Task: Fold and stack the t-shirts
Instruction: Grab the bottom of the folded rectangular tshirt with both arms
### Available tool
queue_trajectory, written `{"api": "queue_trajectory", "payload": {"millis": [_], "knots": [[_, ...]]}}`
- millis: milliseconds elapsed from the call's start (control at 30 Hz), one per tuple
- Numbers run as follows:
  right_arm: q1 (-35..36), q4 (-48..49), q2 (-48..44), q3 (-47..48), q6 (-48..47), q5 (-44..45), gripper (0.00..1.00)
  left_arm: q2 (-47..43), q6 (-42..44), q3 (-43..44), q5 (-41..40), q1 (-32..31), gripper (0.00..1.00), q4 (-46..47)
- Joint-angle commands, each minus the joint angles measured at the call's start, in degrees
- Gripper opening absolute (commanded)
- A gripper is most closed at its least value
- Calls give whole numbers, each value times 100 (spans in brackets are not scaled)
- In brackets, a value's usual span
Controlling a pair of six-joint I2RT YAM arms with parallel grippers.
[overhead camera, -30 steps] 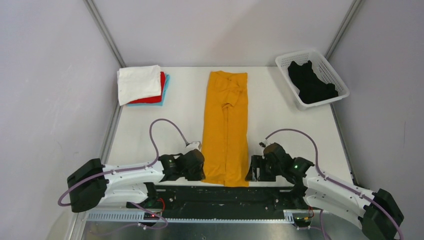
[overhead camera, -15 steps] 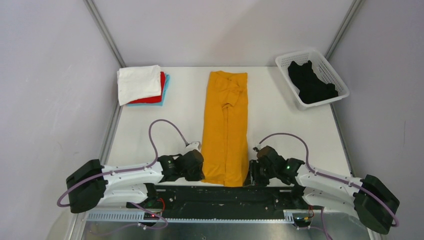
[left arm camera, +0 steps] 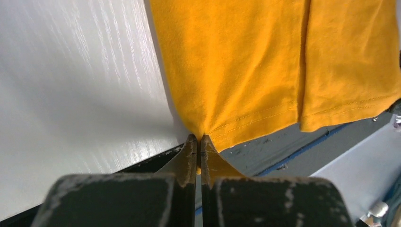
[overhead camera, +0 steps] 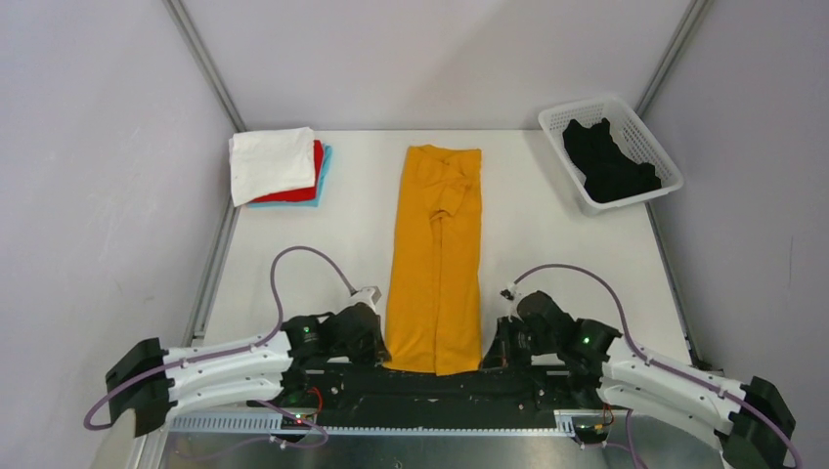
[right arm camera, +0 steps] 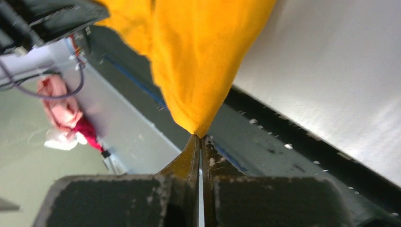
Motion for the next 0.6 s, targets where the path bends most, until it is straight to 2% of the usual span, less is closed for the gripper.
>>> {"api": "queue_trajectory", "payload": {"millis": [0,133,267,400,567], "knots": [[200,47,-332,-59,146,-839,0,-420,-65,25,268,-64,0,-187],[405,292,-124,67,120,-851,0,-461,188,396,404,-81,0,-173],[321,46,154,475,-228,-353,0,-343,479,794,162,-71,0,-159],[-253,-190,276,871,-714,-121,0,11,782,1184,-64,86,0,-135],[-1220,196,576,1171,-1097,-660,0,592,1259,1762,-157,800,0,-40]]}}
